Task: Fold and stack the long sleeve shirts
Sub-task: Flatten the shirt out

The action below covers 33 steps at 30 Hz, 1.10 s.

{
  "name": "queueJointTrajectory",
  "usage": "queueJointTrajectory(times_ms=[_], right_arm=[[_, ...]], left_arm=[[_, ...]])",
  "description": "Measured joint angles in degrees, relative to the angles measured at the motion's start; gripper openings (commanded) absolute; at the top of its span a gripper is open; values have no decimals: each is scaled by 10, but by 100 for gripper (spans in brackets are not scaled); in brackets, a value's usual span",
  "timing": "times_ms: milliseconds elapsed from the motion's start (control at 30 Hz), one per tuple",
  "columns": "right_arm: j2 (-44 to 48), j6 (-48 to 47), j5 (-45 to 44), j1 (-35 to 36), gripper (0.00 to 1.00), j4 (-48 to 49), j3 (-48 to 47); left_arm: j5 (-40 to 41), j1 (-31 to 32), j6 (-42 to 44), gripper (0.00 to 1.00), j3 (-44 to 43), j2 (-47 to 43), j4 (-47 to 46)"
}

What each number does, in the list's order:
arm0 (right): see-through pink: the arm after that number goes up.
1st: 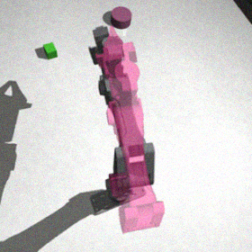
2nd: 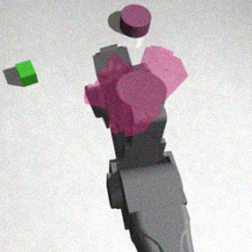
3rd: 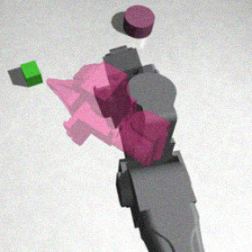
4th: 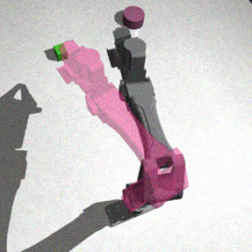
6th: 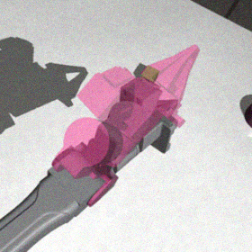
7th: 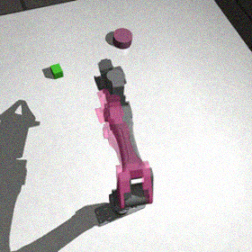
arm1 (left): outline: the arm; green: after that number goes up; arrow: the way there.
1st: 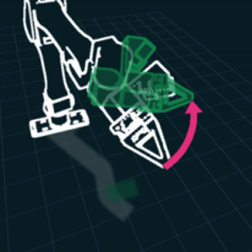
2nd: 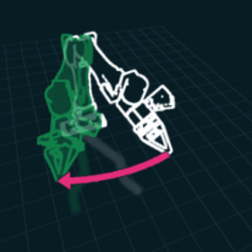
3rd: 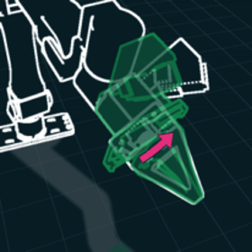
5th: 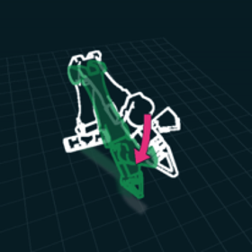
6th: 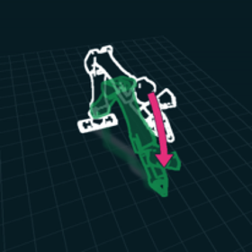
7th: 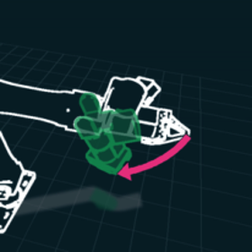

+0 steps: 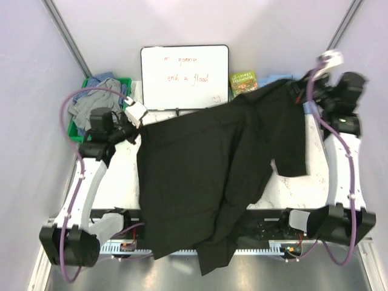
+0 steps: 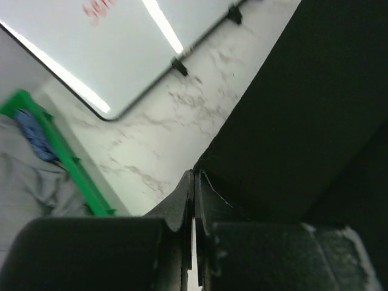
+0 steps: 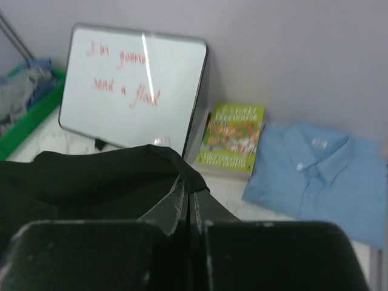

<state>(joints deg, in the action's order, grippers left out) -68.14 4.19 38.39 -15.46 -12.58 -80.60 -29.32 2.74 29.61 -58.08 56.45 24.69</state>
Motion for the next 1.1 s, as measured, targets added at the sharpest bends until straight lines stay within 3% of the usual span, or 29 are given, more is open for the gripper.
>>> queueJointTrajectory(times_ms=[133, 267, 433, 533, 600, 733, 900, 1000, 1100], right_arm=[[-90, -64, -34, 81, 0, -17, 60], [-205, -112, -69, 140, 0, -15, 44], [-344, -136, -129, 172, 0, -46, -58], [-390, -123, -150, 190, 1, -78, -132], [-405, -96, -148, 198, 19, -99, -176], [-409, -29, -140, 209, 79, -120, -219], [-466, -8, -162, 189, 85, -157, -292], [-532, -23, -158, 145, 81, -207, -369], [-535, -55, -131, 81, 75, -270, -351]], left_arm=[[-2, 0, 13, 2, 60, 99, -54], [-3, 0, 26, 2, 53, 225, -116], [30, 0, 35, 2, -52, 390, -130], [38, 0, 39, 2, -116, 439, -128], [38, 0, 40, 3, -153, 455, -125], [40, 0, 38, 19, -207, 470, -111], [73, 2, 19, 41, -248, 480, -72], [105, 1, -2, 52, -252, 477, -44], [120, -8, -14, 53, -252, 466, 7]])
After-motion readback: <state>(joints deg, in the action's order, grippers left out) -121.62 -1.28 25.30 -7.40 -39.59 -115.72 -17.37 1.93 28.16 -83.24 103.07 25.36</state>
